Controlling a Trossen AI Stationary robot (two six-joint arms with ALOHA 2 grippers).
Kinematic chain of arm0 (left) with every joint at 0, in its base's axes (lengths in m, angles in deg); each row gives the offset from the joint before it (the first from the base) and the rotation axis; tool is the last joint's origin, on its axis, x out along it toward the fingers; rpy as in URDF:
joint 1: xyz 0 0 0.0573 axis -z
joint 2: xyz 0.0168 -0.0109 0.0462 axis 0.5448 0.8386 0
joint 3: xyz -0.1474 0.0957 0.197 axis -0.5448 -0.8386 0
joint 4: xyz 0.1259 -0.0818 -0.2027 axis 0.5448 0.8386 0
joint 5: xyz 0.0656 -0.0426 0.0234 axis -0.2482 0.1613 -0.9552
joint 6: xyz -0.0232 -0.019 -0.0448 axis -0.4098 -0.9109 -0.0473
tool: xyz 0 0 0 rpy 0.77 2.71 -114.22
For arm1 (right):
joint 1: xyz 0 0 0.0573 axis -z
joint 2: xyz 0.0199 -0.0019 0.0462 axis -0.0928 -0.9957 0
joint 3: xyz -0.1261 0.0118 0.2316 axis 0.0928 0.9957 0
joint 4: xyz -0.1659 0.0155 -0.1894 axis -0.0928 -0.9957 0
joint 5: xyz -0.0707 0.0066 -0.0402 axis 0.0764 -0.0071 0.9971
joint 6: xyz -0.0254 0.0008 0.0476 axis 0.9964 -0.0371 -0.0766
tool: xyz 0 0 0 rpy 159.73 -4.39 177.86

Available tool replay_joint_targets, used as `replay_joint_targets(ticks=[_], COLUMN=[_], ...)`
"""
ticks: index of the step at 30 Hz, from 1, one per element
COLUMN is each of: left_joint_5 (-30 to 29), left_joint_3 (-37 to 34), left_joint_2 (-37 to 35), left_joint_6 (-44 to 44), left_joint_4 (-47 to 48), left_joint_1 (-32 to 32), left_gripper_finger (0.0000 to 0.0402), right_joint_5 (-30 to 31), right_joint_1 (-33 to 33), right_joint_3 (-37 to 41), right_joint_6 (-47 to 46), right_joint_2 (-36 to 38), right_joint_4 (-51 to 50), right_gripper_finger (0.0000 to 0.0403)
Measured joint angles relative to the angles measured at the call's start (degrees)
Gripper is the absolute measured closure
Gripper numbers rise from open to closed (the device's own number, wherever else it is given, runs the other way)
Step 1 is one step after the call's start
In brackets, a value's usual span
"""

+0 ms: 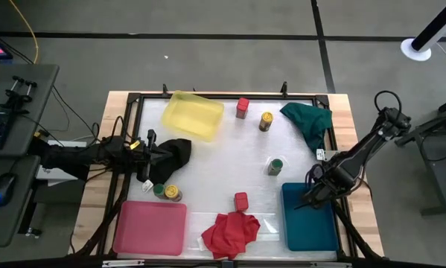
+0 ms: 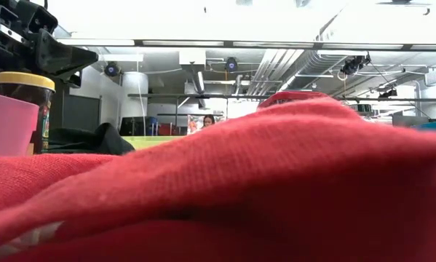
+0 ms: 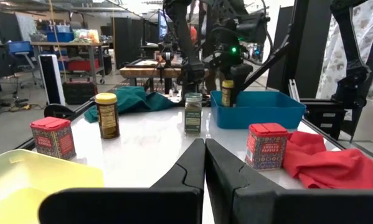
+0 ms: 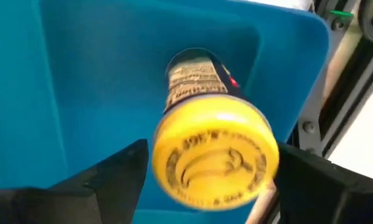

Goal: Sort spices by type
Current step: Put the middle right yellow seasoning bottle into the blue bin, then put the top yellow seasoning bottle into the blue bin

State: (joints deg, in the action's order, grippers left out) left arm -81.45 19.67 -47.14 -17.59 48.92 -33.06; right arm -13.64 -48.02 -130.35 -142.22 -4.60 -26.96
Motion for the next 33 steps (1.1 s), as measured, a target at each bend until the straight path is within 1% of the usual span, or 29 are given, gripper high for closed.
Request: replay_joint_targets(ticks=[4,8,10,12,14,16,18,24,26,27,29,31,33], left_joint_5=[0.0,0.0,0.0,0.0,0.0,0.0,0.0,0.0,0.0,0.0,0.0,0.0,0.0], left_joint_3=[0.0,0.0,0.0,0.0,0.0,0.0,0.0,0.0,0.0,0.0,0.0,0.0,0.0], left_joint_2=[0.0,0.0,0.0,0.0,0.0,0.0,0.0,0.0,0.0,0.0,0.0,0.0,0.0], left_joint_6=[0.0,0.0,0.0,0.0,0.0,0.0,0.0,0.0,0.0,0.0,0.0,0.0,0.0], left_joint_4=[0.0,0.0,0.0,0.0,0.0,0.0,0.0,0.0,0.0,0.0,0.0,0.0,0.0], left_joint_1=[0.0,0.0,0.0,0.0,0.0,0.0,0.0,0.0,0.0,0.0,0.0,0.0,0.0], left_gripper_finger=[0.0401,0.0401,0.0401,0.0401,0.0401,0.0401,0.0401,0.0401,0.0401,0.0401,0.0401,0.0401,0.0401], right_joint_5=[0.1,1.1,5.4,13.1,19.8,23.3,24.3,30.6,31.2,30.8,28.0,24.1,21.6], right_joint_1=[0.0,0.2,0.9,2.8,6.7,12.8,20.3,48.9,58.0,61.8,67.6,71.0,72.4], right_joint_3=[-5.5,-13.7,-17.4,-19.9,-20.6,-19.8,-18.1,-13.5,-12.7,-12.6,-12.6,-12.6,-12.6], right_joint_6=[1.7,2.7,2.5,2.6,4.4,9.6,17.7,43.7,50.7,53.8,58.9,63.0,64.6], right_joint_2=[0.0,0.0,0.1,0.1,0.1,0.1,0.0,-0.4,-1.9,-3.0,-5.8,-9.1,-12.7], right_joint_4=[-6.5,-14.0,-15.9,-16.1,-15.1,-12.4,-9.2,4.5,9.6,12.3,18.1,23.7,27.1], right_gripper_finger=[0.008,0.0079,0.0078,0.0078,0.0078,0.0078,0.0078,0.0078,0.0078,0.0078,0.0078,0.0078,0.0078])
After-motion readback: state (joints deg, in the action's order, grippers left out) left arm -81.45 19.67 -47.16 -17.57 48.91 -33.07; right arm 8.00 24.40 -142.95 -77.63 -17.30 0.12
